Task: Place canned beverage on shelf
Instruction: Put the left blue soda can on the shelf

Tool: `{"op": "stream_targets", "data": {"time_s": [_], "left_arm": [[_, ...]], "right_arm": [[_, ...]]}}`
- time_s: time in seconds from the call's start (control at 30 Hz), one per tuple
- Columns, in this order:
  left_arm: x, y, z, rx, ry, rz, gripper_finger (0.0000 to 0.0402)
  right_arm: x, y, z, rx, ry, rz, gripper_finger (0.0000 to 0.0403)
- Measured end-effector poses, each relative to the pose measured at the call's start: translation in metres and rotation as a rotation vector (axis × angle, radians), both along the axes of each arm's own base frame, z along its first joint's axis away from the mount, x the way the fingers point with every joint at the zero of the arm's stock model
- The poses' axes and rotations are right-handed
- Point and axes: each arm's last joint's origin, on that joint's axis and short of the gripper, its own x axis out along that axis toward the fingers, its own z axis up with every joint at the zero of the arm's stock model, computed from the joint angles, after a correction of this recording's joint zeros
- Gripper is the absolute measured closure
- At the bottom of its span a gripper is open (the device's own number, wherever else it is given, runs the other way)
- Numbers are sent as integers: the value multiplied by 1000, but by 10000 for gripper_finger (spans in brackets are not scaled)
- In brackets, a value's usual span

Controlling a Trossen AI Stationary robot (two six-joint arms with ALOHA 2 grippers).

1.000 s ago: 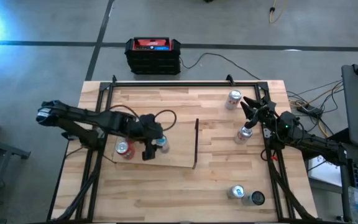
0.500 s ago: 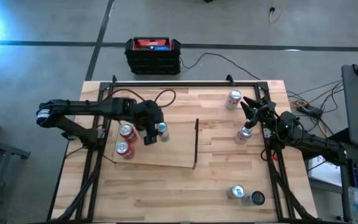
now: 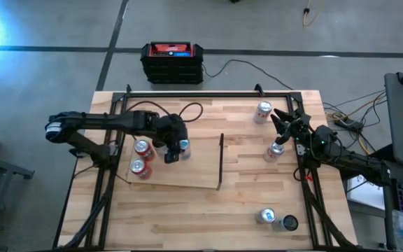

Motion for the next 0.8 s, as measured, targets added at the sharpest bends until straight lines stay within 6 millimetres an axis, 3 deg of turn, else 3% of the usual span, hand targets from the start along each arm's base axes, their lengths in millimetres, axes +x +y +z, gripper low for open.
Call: {"op": "stream_targets", "data": {"time_s": [0.8], "left_arm": [[5,4,-3,1,-15,28,182]], "right_arm": [[0,0,0,0,0,0,245]]}}
